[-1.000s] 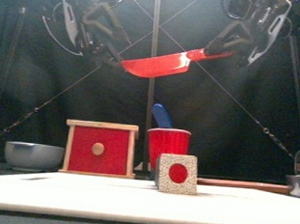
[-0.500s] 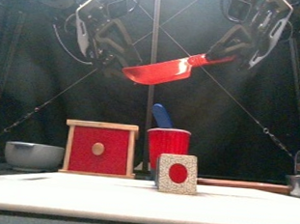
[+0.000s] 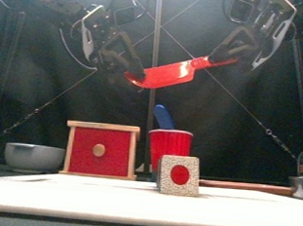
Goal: Cut the sushi into 4 pieces with the knife
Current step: Grasp knife edge with left hand
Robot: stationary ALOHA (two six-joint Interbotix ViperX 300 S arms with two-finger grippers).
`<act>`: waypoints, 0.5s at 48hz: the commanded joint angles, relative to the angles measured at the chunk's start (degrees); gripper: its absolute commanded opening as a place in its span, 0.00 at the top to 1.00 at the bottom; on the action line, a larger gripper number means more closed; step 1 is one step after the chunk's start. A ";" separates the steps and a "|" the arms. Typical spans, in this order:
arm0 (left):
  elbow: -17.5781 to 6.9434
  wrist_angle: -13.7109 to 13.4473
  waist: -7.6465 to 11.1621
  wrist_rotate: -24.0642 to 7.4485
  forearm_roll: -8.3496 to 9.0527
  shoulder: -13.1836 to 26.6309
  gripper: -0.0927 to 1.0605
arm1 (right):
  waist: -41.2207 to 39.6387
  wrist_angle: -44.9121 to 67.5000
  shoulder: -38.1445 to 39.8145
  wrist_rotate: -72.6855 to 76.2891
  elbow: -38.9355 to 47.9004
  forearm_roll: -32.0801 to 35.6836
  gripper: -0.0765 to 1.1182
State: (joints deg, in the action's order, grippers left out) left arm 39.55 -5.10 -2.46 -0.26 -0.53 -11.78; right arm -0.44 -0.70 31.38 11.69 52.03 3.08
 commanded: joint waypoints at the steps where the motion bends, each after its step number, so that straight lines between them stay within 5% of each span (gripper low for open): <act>1: -1.58 -0.26 -0.26 0.09 0.26 -0.44 0.25 | 0.00 0.26 0.44 -0.09 -0.70 0.00 0.77; 24: -1.23 -1.23 0.09 0.00 1.93 0.18 0.65 | 0.00 -2.81 -1.23 0.00 -0.79 -2.72 0.77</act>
State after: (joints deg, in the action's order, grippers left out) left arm 39.55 -6.50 -2.20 -0.44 1.05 -11.60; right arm -0.70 -2.55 30.32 11.51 52.21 1.58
